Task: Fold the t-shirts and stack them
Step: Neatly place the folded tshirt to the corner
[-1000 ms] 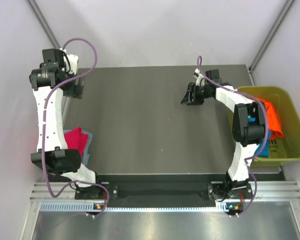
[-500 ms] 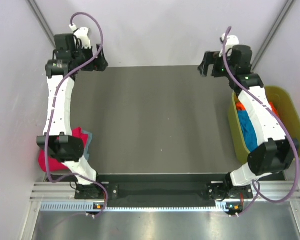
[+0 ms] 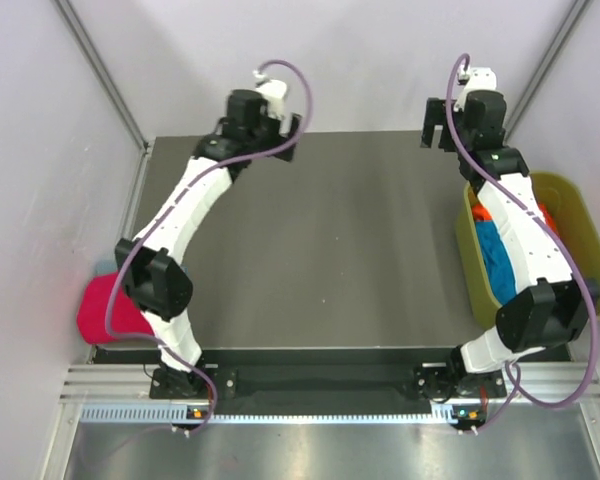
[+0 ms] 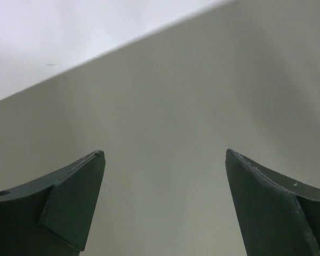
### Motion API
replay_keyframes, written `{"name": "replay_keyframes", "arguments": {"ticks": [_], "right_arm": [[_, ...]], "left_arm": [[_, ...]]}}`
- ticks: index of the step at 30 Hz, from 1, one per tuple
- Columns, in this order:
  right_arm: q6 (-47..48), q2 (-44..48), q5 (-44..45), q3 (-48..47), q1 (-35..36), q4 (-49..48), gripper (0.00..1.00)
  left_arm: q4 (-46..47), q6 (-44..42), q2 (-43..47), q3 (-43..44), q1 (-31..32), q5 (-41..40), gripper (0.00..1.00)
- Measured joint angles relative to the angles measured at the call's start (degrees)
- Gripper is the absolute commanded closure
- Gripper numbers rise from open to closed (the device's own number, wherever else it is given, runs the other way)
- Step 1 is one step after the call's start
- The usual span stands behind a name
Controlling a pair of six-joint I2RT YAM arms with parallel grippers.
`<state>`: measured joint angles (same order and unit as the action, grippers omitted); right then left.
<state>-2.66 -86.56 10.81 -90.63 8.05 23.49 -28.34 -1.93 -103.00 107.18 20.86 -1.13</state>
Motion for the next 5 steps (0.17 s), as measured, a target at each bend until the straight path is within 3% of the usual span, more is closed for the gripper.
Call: {"name": "replay_keyframes", "arguments": {"ticks": [5], "right_arm": [[-0.04,-2.49,2.05,-0.02,0.00,-0.04,0.00]], "left_arm": [[-1.79,-2.27,-2.93,-0.63,5.75,-2.51,0.01]]}}
